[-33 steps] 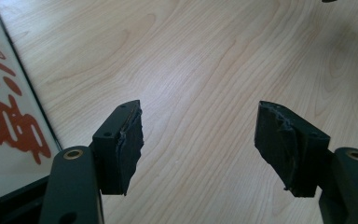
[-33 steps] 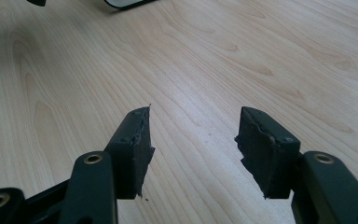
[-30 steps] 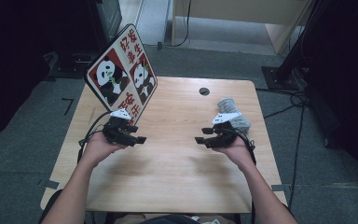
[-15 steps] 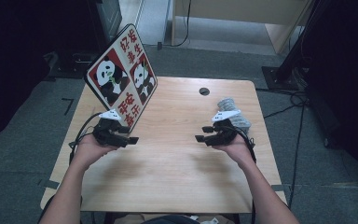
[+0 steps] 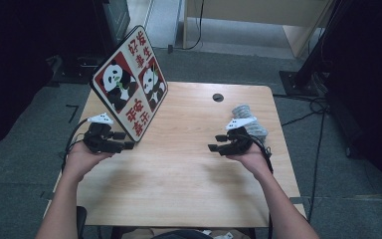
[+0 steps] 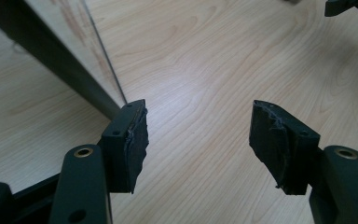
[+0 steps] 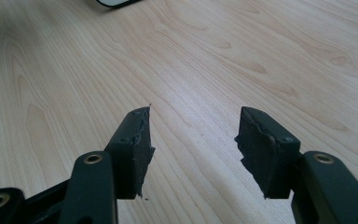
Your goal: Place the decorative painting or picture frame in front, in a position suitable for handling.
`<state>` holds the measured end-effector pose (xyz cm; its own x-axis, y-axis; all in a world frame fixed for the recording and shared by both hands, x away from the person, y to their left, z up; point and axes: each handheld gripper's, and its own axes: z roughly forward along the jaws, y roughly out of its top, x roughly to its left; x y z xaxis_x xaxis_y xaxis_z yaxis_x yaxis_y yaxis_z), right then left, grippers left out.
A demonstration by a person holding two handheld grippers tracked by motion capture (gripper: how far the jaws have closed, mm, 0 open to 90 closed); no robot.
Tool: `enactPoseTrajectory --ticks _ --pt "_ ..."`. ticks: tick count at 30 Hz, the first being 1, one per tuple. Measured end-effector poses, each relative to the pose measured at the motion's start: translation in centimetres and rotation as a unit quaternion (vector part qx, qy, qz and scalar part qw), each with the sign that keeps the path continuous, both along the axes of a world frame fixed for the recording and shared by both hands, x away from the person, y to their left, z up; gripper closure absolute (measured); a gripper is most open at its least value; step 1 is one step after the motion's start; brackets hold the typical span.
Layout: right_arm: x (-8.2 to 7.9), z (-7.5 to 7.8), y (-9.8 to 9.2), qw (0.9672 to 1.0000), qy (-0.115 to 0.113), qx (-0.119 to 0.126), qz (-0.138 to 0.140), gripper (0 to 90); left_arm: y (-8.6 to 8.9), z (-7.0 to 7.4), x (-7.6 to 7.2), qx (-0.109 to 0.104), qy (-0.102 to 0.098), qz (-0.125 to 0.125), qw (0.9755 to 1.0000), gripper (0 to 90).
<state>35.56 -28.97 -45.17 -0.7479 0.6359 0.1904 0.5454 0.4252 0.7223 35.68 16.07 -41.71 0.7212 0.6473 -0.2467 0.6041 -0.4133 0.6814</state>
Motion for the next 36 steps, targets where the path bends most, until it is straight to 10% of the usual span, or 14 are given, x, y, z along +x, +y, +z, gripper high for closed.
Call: enactPoseTrajectory --ticks 11,17,22,36 --pt "0.0 -0.2 0.2 1.0 0.003 -0.005 0.003 44.7 1.0 0.4 0.7 0.015 -0.007 0.019 0.9997 37.4" --pt "-0.1 -0.2 0.2 1.0 0.007 -0.007 0.001 44.7 1.7 1.2 1.1 -0.02 0.008 0.031 0.9993 37.4" --pt "0.0 -0.3 0.1 0.9999 0.008 -0.009 0.002 44.7 2.1 2.1 1.6 0.015 0.0 0.036 0.9992 37.4" --pt "-0.2 -0.2 0.1 0.9999 0.008 -0.014 0.002 44.5 3.9 6.4 3.9 0.018 -0.01 0.061 0.9979 37.0"
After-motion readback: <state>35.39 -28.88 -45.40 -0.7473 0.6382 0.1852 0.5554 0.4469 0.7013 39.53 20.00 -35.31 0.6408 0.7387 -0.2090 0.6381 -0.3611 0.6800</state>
